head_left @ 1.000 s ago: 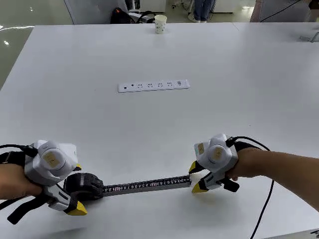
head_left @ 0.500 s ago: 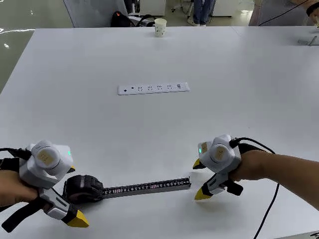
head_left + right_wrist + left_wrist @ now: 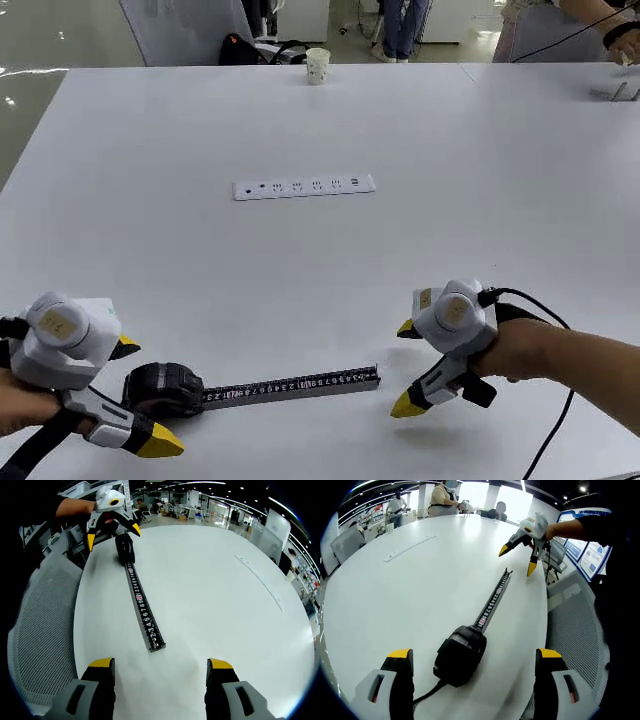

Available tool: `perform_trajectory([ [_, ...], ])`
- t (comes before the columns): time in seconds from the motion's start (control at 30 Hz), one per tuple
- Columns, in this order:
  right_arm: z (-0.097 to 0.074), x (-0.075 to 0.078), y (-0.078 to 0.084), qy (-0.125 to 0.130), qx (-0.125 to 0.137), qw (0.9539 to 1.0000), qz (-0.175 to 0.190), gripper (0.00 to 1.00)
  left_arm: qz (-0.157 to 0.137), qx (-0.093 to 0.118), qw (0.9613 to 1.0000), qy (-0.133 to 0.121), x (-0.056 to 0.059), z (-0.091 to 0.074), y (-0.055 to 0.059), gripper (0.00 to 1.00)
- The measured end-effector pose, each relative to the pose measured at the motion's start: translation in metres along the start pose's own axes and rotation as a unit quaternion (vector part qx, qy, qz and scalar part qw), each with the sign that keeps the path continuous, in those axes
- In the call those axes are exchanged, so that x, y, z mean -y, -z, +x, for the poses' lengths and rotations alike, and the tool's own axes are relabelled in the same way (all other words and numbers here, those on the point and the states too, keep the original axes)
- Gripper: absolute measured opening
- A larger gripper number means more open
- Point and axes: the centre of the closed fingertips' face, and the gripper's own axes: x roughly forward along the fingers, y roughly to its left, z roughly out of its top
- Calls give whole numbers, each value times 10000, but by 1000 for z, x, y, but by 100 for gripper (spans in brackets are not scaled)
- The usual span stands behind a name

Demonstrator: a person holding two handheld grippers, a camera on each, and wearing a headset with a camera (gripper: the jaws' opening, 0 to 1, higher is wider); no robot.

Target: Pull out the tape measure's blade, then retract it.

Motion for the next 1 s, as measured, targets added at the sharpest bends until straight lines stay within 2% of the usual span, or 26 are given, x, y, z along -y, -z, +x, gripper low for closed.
perform_trajectory([
  [0.1, -4, 3, -4, 110, 263, 9995, 110, 79, -170, 138, 9998, -30, 2, -3, 4, 99],
  [0.2, -7, 5, -1, 229, 346, 9989, 222, 82, -229, 228, 9993, -184, -1, -7, 8, 99],
  [0.3, -10, 5, 3, 291, 427, 9981, 335, 86, -458, 326, 9982, -226, -2, -10, 9, 99],
  [0.5, -15, 2, 8, 358, 599, 9958, 593, 90, -587, 633, 9955, -399, -5, -18, 7, 99],
  [0.57, -16, 0, 10, 400, 635, 9952, 624, 91, -603, 661, 9946, -518, -7, -20, 10, 99],
  [0.63, -18, -1, 12, 423, 687, 9942, 709, 94, -718, 876, 9921, -542, -6, -21, 7, 99],
  [0.83, -24, -2, 21, 537, 788, 9916, 878, 99, -856, 1039, 9883, -714, -7, -22, 13, 99],
  [0.9, -26, -2, 25, 567, 814, 9901, 990, 99, -717, 1169, 9862, -932, -13, -25, 12, 99],
  [0.97, -29, -2, 28, 600, 865, 9885, 1082, 99, -783, 1263, 9849, -882, -10, -27, 11, 99],
  [1.0, -31, -3, 29, 611, 872, 9882, 1104, 99, -821, 1242, 9848, -898, -12, -28, 13, 99],
])
